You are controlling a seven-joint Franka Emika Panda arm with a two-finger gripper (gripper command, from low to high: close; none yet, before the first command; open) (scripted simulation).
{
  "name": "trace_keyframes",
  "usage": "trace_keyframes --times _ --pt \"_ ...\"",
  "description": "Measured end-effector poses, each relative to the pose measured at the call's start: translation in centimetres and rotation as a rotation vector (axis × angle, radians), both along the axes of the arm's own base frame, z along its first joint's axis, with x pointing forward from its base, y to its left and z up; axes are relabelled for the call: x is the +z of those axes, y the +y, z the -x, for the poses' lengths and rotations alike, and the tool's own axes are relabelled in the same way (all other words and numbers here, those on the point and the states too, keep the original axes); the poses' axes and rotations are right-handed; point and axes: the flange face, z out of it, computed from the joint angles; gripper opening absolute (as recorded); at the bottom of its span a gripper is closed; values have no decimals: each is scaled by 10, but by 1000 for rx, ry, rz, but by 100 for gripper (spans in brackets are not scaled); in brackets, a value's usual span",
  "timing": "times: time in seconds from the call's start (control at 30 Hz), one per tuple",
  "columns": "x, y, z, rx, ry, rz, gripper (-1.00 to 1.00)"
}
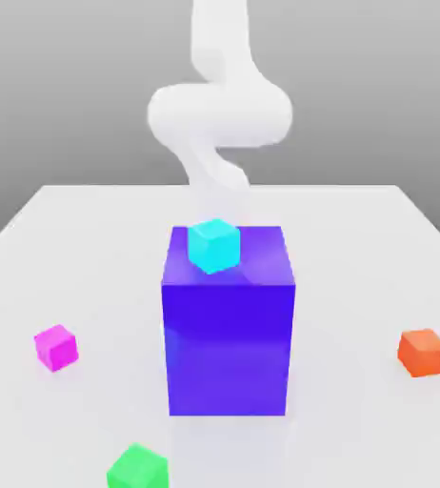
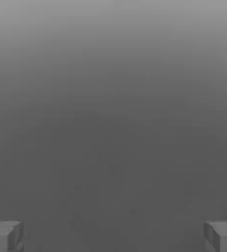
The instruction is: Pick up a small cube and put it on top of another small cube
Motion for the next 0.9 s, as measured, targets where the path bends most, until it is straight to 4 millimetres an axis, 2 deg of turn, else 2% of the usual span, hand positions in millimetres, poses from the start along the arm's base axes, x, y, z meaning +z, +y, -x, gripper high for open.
trace_keyframes --times 0.1,0.23,0.33,0.47,0.57,0.6,0.67,0.73,0.9 --pt "-74 -49 -30 -94 109 -31 0" --pt "-174 -111 -39 -219 245 -77 0" --pt "-247 -153 -27 -313 344 -116 0" --pt "-340 -197 13 -438 473 -172 0" --pt "-403 -220 56 -532 568 -218 0" --pt "-422 -230 77 -581 598 -239 0" --pt "-457 -234 107 -631 655 -267 0" --pt "-480 -234 115 -642 674 -271 0" --pt "-528 -234 119 -645 682 -272 0"
